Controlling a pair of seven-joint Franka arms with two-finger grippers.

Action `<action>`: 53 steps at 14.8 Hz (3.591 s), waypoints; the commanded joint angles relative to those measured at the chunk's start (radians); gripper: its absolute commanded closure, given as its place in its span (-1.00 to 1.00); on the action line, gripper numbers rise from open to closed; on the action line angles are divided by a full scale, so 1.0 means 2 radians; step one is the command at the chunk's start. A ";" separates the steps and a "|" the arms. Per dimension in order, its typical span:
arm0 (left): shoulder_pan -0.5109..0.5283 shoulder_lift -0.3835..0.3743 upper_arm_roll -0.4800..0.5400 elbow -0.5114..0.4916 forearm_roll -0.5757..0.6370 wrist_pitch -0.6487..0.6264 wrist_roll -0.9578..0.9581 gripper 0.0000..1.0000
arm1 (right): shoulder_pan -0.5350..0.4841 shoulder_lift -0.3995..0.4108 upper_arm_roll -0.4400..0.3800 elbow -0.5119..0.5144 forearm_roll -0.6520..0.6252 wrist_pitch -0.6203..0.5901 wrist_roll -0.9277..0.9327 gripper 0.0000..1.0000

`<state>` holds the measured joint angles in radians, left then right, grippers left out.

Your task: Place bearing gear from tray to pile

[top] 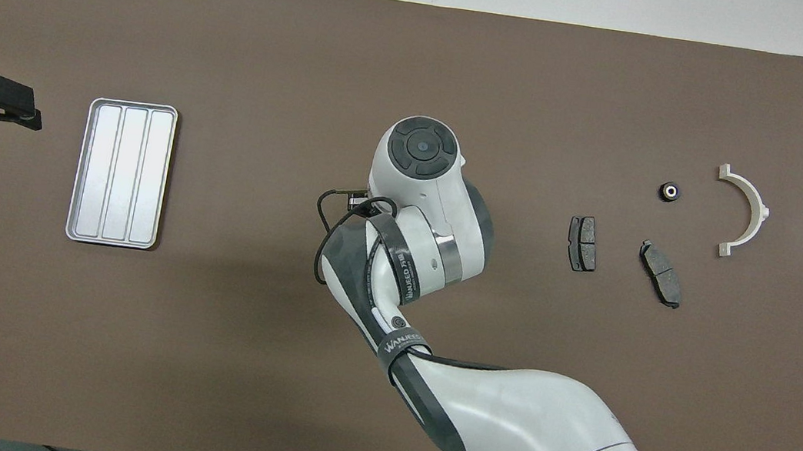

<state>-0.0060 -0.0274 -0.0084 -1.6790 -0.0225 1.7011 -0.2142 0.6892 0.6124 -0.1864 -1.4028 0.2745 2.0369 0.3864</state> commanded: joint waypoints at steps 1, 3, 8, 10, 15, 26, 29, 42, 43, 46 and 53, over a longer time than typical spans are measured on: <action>0.005 -0.007 -0.002 -0.009 0.001 0.002 0.008 -1.00 | -0.019 -0.034 0.003 0.009 0.012 -0.018 0.001 1.00; 0.005 -0.007 -0.002 -0.009 0.001 0.002 0.008 -1.00 | -0.035 -0.058 0.002 0.009 0.008 -0.018 0.001 1.00; 0.005 -0.007 -0.002 -0.009 0.001 0.002 0.008 -1.00 | -0.111 -0.111 0.013 0.022 -0.011 -0.069 -0.050 1.00; 0.005 -0.007 -0.002 -0.009 0.001 0.002 0.008 -1.00 | -0.146 -0.130 0.014 0.032 -0.031 -0.103 -0.087 1.00; 0.005 -0.007 -0.002 -0.009 0.001 0.002 0.008 -1.00 | -0.235 -0.171 0.029 0.030 -0.060 -0.172 -0.192 1.00; 0.005 -0.007 -0.002 -0.009 0.001 0.002 0.008 -1.00 | -0.343 -0.187 0.084 -0.088 -0.113 -0.069 -0.235 1.00; 0.005 -0.007 -0.002 -0.009 0.001 0.002 0.008 -1.00 | -0.334 -0.178 0.092 -0.107 -0.113 -0.027 -0.205 1.00; 0.004 -0.007 -0.002 -0.009 0.001 0.002 0.008 -1.00 | -0.334 -0.157 0.102 -0.232 -0.114 0.130 -0.199 1.00; 0.005 -0.007 -0.002 -0.009 0.001 0.002 0.008 -1.00 | -0.334 -0.155 0.102 -0.240 -0.115 0.149 -0.199 1.00; 0.005 -0.007 -0.002 -0.009 0.001 0.002 0.008 -1.00 | -0.333 -0.141 0.102 -0.241 -0.114 0.158 -0.199 1.00; 0.005 -0.007 -0.002 -0.009 0.001 0.002 0.008 -1.00 | -0.333 -0.105 0.102 -0.242 -0.115 0.196 -0.202 1.00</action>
<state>-0.0060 -0.0274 -0.0084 -1.6790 -0.0225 1.7011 -0.2141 0.0308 0.3883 0.0070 -1.8802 0.0659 2.3905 -0.0253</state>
